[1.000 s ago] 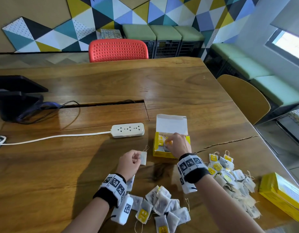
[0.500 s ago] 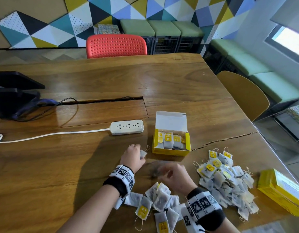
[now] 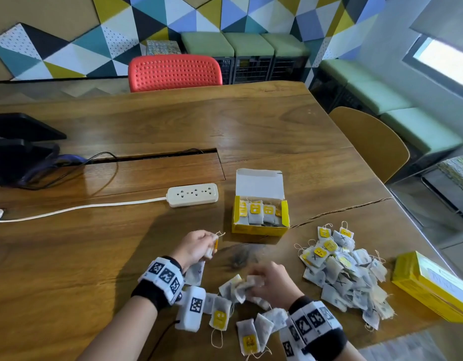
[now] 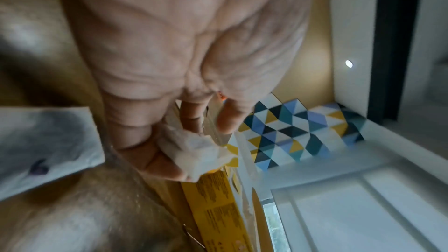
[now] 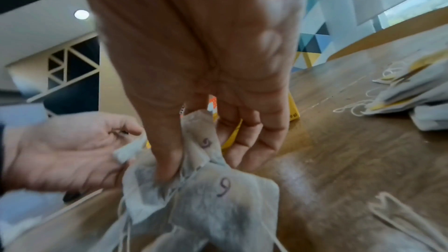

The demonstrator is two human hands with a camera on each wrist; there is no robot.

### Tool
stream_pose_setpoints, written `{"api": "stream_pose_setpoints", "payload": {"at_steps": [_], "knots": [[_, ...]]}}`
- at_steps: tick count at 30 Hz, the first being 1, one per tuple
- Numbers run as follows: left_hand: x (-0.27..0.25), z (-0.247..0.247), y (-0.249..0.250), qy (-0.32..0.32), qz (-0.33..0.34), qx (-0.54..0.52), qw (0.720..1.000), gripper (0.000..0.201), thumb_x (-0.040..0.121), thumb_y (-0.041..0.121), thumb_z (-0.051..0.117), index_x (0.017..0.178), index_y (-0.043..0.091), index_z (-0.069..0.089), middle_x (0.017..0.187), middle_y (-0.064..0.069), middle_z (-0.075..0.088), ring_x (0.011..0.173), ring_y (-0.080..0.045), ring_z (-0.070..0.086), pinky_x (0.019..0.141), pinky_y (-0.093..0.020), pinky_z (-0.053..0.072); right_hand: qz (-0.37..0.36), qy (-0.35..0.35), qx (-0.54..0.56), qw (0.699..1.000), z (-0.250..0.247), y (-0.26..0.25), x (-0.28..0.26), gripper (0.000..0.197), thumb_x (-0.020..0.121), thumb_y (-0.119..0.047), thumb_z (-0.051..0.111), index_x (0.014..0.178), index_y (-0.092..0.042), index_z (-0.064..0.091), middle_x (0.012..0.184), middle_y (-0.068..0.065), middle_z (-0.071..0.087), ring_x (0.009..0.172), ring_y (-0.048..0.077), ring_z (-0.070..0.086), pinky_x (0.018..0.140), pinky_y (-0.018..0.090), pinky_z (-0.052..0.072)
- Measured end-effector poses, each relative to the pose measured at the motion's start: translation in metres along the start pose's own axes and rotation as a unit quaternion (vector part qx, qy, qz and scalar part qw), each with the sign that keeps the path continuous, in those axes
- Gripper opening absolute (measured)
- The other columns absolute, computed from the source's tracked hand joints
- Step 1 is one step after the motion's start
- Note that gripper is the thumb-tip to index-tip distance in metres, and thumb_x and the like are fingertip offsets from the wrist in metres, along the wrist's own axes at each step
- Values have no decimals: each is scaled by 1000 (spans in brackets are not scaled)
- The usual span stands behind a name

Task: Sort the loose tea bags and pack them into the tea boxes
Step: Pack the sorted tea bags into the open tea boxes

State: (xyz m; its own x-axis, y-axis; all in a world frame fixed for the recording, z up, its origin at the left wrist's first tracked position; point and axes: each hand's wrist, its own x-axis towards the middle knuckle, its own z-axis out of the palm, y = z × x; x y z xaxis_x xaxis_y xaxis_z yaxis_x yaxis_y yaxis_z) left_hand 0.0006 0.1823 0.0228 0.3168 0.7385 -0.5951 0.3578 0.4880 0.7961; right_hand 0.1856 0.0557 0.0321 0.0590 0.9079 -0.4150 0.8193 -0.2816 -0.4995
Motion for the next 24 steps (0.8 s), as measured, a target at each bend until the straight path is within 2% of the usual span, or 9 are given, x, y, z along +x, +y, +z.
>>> {"api": "stream_pose_setpoints", "payload": {"at_steps": [3, 6, 8, 9, 11, 14, 19, 22, 24], "knots": [[-23, 1, 8, -84, -72, -219, 969, 19, 96, 17, 46, 88, 6, 59, 76, -10, 54, 65, -18, 55, 54, -24, 47, -15, 21, 70, 997, -15, -6, -2, 13, 75, -34, 77, 77, -33, 64, 75, -12, 61, 72, 3, 54, 62, 14, 41], [-34, 2, 2, -148, -56, -187, 970, 32, 83, 37, 67, 97, 10, 59, 76, -2, 50, 63, -10, 49, 58, -22, 41, -13, 39, 137, 990, -18, -11, 2, 18, 75, -40, 74, 70, -31, 60, 68, -9, 61, 66, 1, 57, 61, 15, 46], [-38, 4, -3, -162, -54, -154, 973, 33, 80, 35, 73, 101, 13, 60, 76, 2, 51, 61, -6, 46, 56, -19, 39, 4, 60, 203, 977, -17, -14, 4, 27, 68, -45, 71, 85, -25, 67, 81, -2, 69, 76, 13, 67, 67, 38, 58], [-38, 6, -5, -155, -56, -141, 976, 29, 83, 31, 72, 103, 14, 61, 75, 4, 52, 59, -5, 45, 55, -18, 38, 12, 69, 211, 975, -16, -16, 6, 30, 66, -42, 71, 90, -25, 67, 87, -2, 69, 81, 17, 67, 69, 43, 59], [-36, 9, -8, -123, -62, -122, 983, 23, 87, 26, 67, 106, 14, 61, 71, 6, 53, 57, -4, 44, 54, -17, 37, 20, 96, 185, 978, -17, -20, 7, 30, 69, -26, 77, 98, -22, 68, 96, -3, 65, 89, 16, 62, 76, 30, 54], [-34, 12, -10, -86, -64, -126, 986, 17, 93, 23, 60, 104, 11, 59, 77, 2, 54, 61, -6, 49, 51, -16, 41, 1, 117, 146, 982, -17, -23, 6, 21, 73, -12, 77, 91, -20, 70, 94, -8, 57, 88, 10, 55, 67, 7, 37], [-42, 18, -6, -138, -93, -185, 969, 20, 96, 26, 56, 105, 9, 61, 87, -4, 63, 72, -12, 62, 66, -23, 50, -19, 173, 209, 962, -13, -24, 6, 27, 68, -9, 83, 65, -28, 63, 93, -10, 60, 88, 2, 59, 72, 8, 45], [-44, 23, -3, -163, -93, -184, 965, 22, 95, 28, 58, 105, 9, 61, 94, -7, 64, 78, -14, 65, 71, -24, 51, -46, 170, 207, 962, -15, -29, 5, 34, 69, -9, 83, 69, -37, 64, 97, -10, 59, 91, 2, 60, 74, 10, 48], [-43, 25, -2, -155, -89, -189, 966, 19, 93, 22, 60, 106, 8, 62, 94, -8, 66, 78, -15, 66, 70, -24, 51, -56, 166, 223, 959, -16, -29, 5, 27, 72, -8, 81, 75, -33, 70, 98, -10, 60, 91, 5, 61, 73, 11, 49]]}}
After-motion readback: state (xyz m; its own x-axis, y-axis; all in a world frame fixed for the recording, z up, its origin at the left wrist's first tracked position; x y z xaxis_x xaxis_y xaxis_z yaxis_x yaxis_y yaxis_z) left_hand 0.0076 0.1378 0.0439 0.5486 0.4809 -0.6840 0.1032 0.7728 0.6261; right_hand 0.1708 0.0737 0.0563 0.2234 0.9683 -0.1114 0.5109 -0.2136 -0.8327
